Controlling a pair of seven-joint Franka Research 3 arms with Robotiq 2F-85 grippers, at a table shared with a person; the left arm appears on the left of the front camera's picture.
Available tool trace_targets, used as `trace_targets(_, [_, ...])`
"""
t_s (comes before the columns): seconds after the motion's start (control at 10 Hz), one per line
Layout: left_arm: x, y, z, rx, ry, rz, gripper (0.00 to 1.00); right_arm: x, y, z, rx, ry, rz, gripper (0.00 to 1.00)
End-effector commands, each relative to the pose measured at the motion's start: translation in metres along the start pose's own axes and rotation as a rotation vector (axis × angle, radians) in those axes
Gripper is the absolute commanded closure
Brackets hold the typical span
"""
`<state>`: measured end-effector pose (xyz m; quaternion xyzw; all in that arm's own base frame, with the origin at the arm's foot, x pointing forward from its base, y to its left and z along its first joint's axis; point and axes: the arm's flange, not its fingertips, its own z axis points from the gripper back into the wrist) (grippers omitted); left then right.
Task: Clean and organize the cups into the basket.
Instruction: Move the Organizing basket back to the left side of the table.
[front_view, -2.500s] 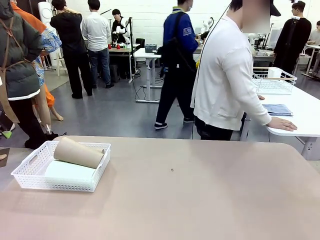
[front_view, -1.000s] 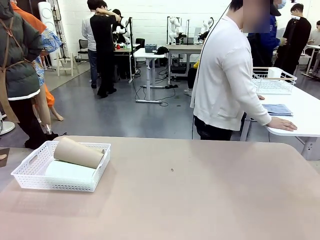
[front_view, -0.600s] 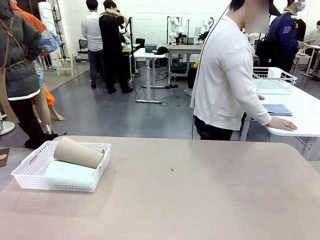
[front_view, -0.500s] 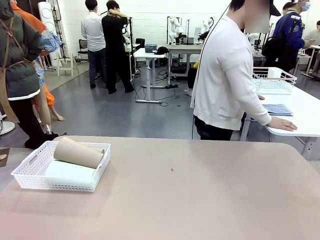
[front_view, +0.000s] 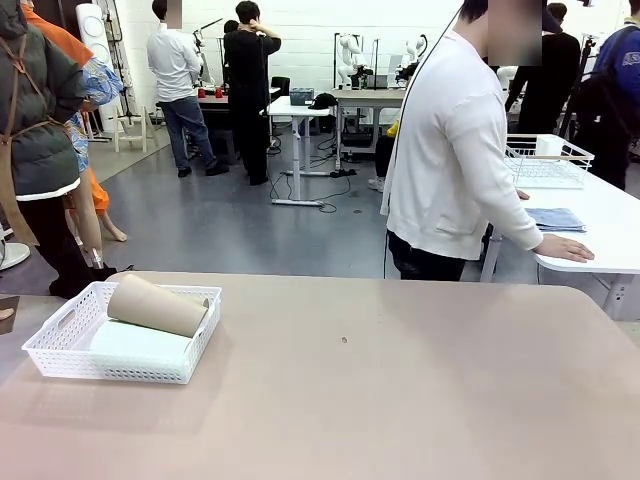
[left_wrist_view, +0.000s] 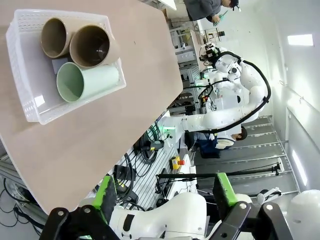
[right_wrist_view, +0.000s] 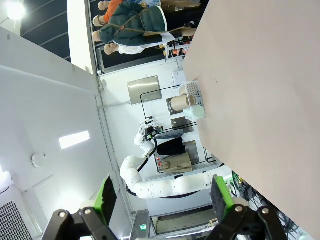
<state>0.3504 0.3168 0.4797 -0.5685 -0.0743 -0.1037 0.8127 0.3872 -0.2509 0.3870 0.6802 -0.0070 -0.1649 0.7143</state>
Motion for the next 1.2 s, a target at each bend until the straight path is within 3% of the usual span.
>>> trace_targets(0.0, [-0.0019, -0.0004, 0.0003, 0.004, -0.002, 0.006, 0.0, 0.0001, -0.0009, -0.0011, 0.009, -0.012, 0.001, 0.0])
trace_targets(1.1, [-0.0019, -0.0004, 0.0003, 0.004, -0.002, 0.006, 0.0, 0.0001, -0.0009, -0.0011, 0.009, -0.012, 0.001, 0.0])
